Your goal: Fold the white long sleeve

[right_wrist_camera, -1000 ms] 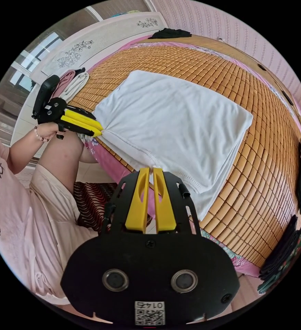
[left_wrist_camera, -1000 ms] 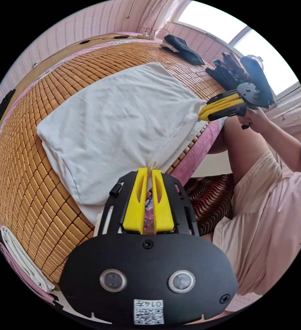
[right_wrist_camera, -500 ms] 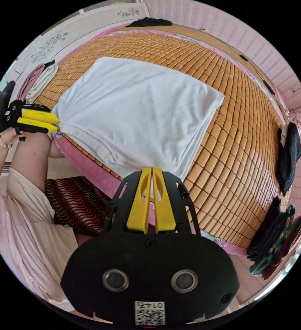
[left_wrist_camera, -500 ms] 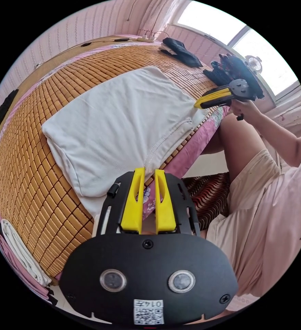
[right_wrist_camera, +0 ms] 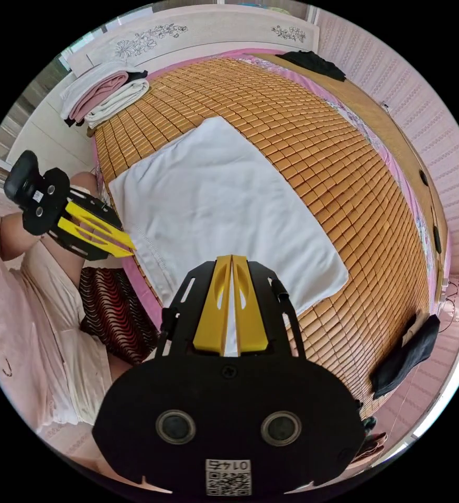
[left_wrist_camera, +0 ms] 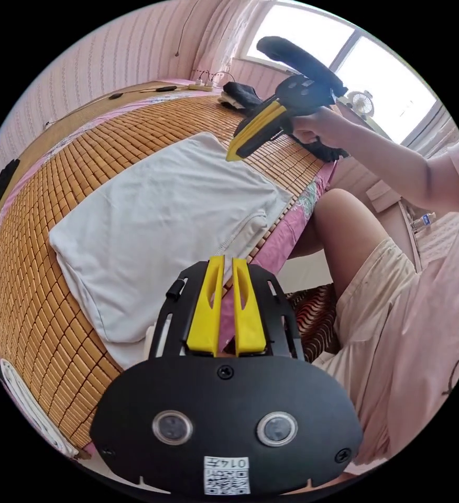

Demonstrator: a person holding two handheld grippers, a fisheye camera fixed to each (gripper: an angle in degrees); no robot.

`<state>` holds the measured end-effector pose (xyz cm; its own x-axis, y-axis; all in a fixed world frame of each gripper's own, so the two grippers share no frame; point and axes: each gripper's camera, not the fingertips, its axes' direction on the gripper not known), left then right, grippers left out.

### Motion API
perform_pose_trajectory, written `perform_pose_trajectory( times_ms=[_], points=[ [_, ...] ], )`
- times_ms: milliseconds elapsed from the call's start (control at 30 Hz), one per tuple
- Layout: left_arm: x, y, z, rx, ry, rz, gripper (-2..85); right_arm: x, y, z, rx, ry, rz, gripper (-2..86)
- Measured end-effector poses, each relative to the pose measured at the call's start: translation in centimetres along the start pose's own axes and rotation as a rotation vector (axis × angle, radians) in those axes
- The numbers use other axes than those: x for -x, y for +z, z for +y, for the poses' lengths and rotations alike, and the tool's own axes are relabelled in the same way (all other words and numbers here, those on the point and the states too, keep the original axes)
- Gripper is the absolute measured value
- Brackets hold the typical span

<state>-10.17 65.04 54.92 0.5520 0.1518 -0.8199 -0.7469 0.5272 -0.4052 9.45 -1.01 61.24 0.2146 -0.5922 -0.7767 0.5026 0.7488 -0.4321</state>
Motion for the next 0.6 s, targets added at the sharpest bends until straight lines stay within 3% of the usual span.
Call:
perform_pose_trajectory(
  times_ms=[167,367,600],
  points=[
    [-0.5,4.2,-0.2,-0.063,-0.041,-0.065,-0.9,-1.1,5.0,-10.5,0.110,0.004,0.064,-0.4],
    [-2.5,5.9,2.1,-0.089,0.036,-0.116,-1.0,-2.7,7.8,-14.1,0.333,-0.121,-0.010,-0.5],
    [-3.2,6.2,3.2,-0.093,0.059,-0.108,-1.0,-6.5,8.8,-16.6,0.267,-0.009,0.018,-0.4]
  ],
)
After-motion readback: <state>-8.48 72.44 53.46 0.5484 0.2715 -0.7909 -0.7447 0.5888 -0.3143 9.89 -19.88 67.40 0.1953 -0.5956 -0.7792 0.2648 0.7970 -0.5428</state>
